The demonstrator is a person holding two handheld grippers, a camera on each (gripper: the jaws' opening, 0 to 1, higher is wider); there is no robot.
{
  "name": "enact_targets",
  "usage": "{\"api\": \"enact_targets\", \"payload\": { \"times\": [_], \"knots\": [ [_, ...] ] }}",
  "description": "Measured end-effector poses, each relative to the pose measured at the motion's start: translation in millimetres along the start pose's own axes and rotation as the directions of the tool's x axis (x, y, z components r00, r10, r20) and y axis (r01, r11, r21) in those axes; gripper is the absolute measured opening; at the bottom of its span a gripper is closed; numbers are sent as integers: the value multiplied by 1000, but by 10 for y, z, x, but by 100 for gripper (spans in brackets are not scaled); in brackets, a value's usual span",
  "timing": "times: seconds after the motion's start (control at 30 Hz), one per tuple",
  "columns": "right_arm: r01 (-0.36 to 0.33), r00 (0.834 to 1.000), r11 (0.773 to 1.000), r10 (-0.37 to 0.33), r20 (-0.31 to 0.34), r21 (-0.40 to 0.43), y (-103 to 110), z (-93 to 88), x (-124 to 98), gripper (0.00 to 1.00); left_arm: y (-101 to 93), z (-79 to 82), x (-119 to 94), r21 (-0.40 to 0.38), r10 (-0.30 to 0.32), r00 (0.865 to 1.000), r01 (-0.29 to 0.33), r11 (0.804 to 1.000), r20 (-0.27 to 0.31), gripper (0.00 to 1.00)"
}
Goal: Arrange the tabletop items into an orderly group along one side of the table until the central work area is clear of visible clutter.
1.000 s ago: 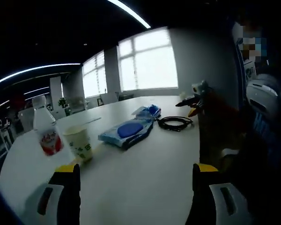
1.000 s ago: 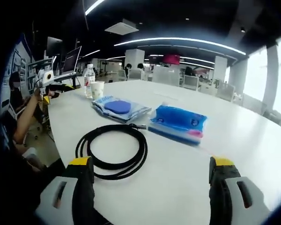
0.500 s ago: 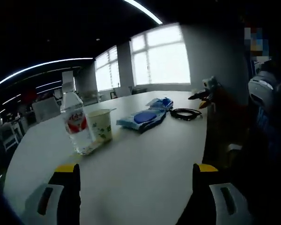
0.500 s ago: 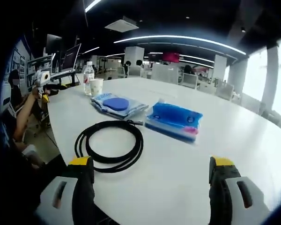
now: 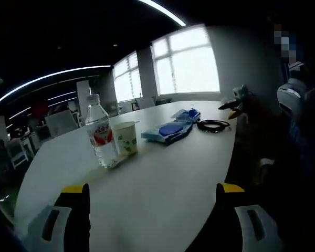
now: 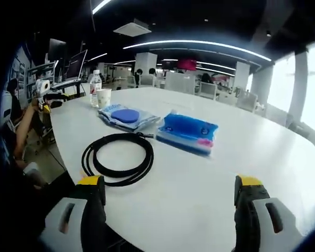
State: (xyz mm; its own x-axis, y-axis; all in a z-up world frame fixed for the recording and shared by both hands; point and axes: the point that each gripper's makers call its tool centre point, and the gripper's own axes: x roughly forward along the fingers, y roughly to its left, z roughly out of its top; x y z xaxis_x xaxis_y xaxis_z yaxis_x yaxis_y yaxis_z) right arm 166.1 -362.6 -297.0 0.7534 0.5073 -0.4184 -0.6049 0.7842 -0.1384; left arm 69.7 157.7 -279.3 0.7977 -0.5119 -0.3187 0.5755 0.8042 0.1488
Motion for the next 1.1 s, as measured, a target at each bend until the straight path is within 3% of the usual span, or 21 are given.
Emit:
{"api": "enact_targets", "payload": {
  "times": [1.1],
  "knots": [
    [-8, 1000, 1000, 8, -11, -15, 10, 6, 50, 100, -49, -51, 65, 5, -12, 1000, 12, 1000, -24, 100]
  ]
}}
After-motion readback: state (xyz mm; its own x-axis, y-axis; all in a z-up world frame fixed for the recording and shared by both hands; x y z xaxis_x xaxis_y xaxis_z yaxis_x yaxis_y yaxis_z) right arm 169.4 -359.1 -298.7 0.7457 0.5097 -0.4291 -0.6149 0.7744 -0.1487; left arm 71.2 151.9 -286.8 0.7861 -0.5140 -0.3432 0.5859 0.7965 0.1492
